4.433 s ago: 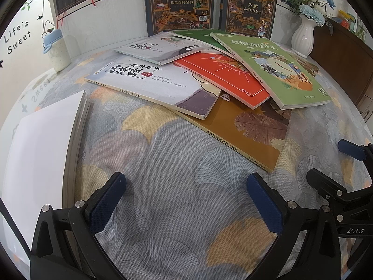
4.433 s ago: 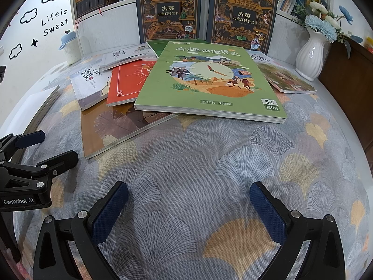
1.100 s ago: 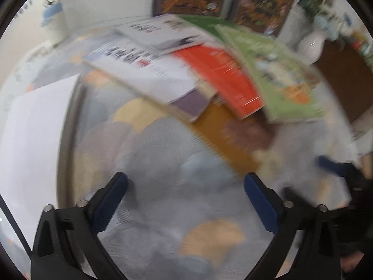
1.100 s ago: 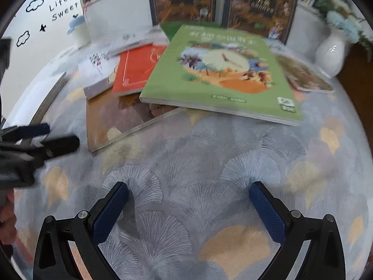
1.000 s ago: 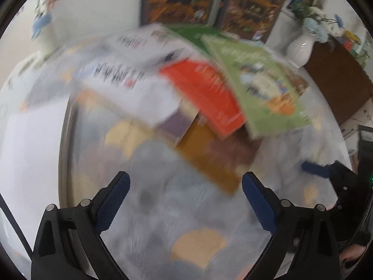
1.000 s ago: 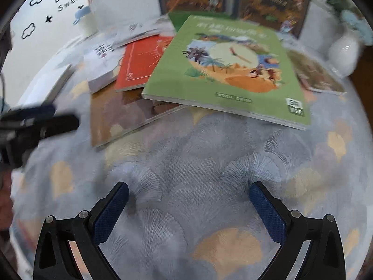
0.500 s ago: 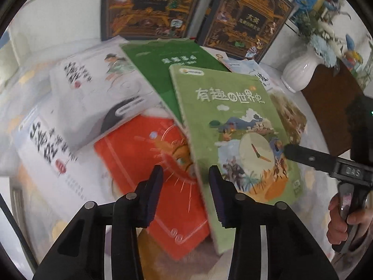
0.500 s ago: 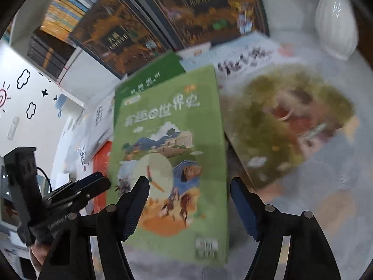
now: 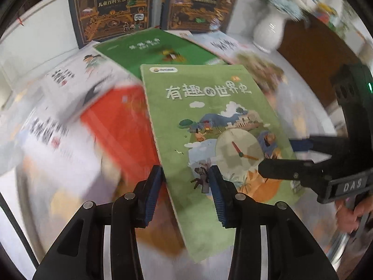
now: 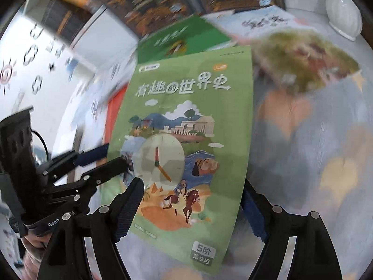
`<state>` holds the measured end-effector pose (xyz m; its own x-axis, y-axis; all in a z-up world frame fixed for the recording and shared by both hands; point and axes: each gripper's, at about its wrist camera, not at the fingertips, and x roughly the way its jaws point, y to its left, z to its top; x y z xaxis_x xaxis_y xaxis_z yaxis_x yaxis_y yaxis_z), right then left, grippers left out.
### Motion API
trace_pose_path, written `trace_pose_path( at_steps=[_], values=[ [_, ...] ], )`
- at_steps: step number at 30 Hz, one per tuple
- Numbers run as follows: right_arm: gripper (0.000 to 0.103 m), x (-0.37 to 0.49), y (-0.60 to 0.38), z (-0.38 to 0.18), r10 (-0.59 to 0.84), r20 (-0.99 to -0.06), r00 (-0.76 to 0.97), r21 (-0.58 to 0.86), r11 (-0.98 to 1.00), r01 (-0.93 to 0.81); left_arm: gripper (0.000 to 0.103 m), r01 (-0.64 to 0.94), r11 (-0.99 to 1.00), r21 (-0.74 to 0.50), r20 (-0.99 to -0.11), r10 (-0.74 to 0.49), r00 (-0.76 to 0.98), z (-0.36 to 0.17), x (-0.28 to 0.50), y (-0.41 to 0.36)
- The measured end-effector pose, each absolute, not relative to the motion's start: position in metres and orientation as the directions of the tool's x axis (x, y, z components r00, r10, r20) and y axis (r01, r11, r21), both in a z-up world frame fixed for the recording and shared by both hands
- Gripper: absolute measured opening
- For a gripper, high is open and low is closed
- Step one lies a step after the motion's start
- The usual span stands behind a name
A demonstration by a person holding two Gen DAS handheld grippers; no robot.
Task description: Organize books
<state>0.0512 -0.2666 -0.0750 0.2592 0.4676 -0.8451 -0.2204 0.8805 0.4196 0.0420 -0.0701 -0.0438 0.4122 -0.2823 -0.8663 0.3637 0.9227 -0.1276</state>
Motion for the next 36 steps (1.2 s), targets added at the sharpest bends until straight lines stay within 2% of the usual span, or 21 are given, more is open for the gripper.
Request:
trace_pose_path(
  at_steps=[4,8,10,11,13,15,16,19,22,25,26,28,36],
  values=[
    [0.085,0.004,-0.243,-0.073,0.411,-0.877,0.249,0.337,0.895,-0.293,0.038,0.347,0.911,-0.222,-0.88,-0.34,0.332,-0.054,-0.008,-0.047],
    [0.085,-0.027,-0.227,-0.08,0.499,-0.855,0.141,0.43,0.834,-0.344,0.038,0.314,0.925,-0.213,-0.89,-0.317,0.329,-0.055,-0.041,-0.023],
    [0.085,-0.036,-0.228,-0.081,0.55,-0.829,0.099,0.483,0.795,-0.368,0.038,0.295,0.913,-0.284,-0.887,-0.367,0.281,-0.061,-0.045,-0.006],
    [0.084,-0.036,-0.235,-0.083,0.577,-0.812,0.087,0.516,0.779,-0.357,0.033,0.262,0.899,-0.35,-0.871,-0.416,0.262,-0.065,-0.043,0.007],
    [0.065,-0.032,-0.254,-0.09,0.629,-0.772,0.091,0.576,0.754,-0.316,0.027,0.232,0.877,-0.421,-0.845,-0.472,0.251,-0.069,-0.04,0.022],
    [0.055,-0.021,-0.272,-0.099,0.691,-0.716,0.1,0.651,0.713,-0.261,0.026,0.233,0.852,-0.468,-0.821,-0.517,0.243,-0.073,-0.034,0.028],
    [0.055,-0.016,-0.277,-0.102,0.717,-0.69,0.101,0.681,0.69,-0.247,0.026,0.231,0.847,-0.479,-0.812,-0.527,0.249,-0.075,-0.032,0.029],
    [0.055,-0.01,-0.279,-0.104,0.747,-0.653,0.127,0.701,0.659,-0.272,0.027,0.235,0.85,-0.472,-0.811,-0.523,0.263,-0.074,-0.028,0.027],
    [0.054,-0.009,-0.268,-0.099,0.714,-0.678,0.172,0.65,0.693,-0.314,0.029,0.242,0.854,-0.46,-0.809,-0.515,0.281,-0.074,-0.026,0.027],
    [0.039,-0.015,-0.257,-0.092,0.611,-0.756,0.234,0.539,0.785,-0.306,0.03,0.248,0.877,-0.411,-0.828,-0.473,0.302,-0.071,-0.028,0.022],
    [0.038,-0.017,-0.254,-0.09,0.582,-0.775,0.247,0.506,0.805,-0.309,0.03,0.251,0.889,-0.383,-0.838,-0.448,0.31,-0.069,-0.029,0.018],
    [0.036,-0.027,-0.253,-0.088,0.537,-0.798,0.272,0.454,0.834,-0.314,0.028,0.25,0.903,-0.349,-0.85,-0.417,0.321,-0.066,-0.029,0.014],
    [0.034,-0.04,-0.242,-0.072,0.546,-0.795,0.264,0.445,0.821,-0.357,0.028,0.228,0.913,-0.337,-0.856,-0.399,0.33,-0.054,-0.032,0.024]
  ],
)
